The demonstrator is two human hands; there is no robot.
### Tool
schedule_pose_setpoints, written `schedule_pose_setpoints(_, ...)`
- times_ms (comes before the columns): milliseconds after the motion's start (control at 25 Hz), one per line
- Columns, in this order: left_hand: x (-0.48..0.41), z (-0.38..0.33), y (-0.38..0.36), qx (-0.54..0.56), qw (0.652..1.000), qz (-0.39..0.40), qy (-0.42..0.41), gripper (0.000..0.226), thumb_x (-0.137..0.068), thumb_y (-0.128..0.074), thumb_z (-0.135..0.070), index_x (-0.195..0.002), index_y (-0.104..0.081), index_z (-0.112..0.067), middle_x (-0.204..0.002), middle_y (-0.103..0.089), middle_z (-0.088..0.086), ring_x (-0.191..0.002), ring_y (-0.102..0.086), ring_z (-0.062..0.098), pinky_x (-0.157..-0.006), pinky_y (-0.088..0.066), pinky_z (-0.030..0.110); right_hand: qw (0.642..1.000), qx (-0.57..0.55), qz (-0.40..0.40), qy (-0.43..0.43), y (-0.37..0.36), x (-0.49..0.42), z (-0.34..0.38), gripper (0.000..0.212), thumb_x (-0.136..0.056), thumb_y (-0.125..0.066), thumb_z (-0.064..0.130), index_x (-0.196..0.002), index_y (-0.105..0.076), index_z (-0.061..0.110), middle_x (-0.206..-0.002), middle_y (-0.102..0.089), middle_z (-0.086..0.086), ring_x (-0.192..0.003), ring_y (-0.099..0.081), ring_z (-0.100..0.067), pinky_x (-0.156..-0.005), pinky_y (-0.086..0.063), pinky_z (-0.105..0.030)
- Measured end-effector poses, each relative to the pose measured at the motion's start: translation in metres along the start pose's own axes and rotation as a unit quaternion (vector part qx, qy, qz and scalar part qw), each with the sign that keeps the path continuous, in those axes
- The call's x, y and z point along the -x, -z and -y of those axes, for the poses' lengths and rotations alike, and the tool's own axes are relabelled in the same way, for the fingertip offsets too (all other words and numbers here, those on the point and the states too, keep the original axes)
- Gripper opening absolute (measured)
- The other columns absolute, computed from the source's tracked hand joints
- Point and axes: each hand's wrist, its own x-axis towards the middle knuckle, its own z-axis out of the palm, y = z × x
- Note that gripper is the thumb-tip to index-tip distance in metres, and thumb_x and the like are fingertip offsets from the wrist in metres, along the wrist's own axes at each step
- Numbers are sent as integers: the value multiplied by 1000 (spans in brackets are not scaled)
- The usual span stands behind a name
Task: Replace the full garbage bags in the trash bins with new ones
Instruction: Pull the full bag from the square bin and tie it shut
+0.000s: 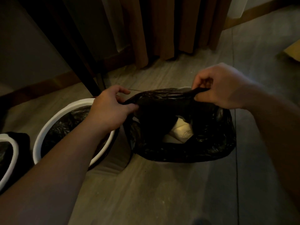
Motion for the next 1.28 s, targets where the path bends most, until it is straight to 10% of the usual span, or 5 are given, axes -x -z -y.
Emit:
schedule_pose_setpoints(160,23,14,-6,57,992,90,64,98,-70,-95,-37,-149,-39,-45,-130,-61,-13,-114,-66,12,-89,-61,36,1000,5,17,-8,-13,3,8,21,-82,-82,44,-99,-72,42,-87,-71,17,-79,-66,9,-61,-48,-15)
schedule_pose_setpoints(360,88,58,-50,243,965,2,97,89,-74,-92,-34,-142,-41,-56,-113,-74,-27,-102,-74,0,-74,-62,22,999,-1,-31,5,-19,7,13,7,-86,-81,38,-83,-77,33,-71,-71,14,-62,-64,2,-52,-46,-13)
schedule_pose_setpoints(560,134,59,-107,471,852,-6,227,53,-65,-91,-25,-113,-69,-16,-109,-80,9,-95,-79,24,-81,-60,40,996,-71,-49,-16,-25,10,19,23,-80,-89,18,-81,-69,28,-72,-70,6,-58,-63,-8,-58,-54,-32)
schedule_pose_setpoints(840,164,20,-148,667,658,64,345,47,-67,-85,-18,-110,-68,-13,-97,-78,12,-92,-79,27,-77,-66,37,979,-199,-42,-12,-24,25,28,30,-76,-89,2,-94,-73,20,-78,-72,1,-71,-67,-15,-79,-60,-42)
schedule_pose_setpoints(1280,143,-8,-147,609,698,74,369,19,-97,-69,-21,-108,-73,-6,-89,-79,9,-75,-78,20,-64,-64,29,973,-214,-87,-2,-28,34,26,25,-82,-84,0,-89,-73,21,-84,-76,-8,-71,-70,-10,-69,-58,-23)
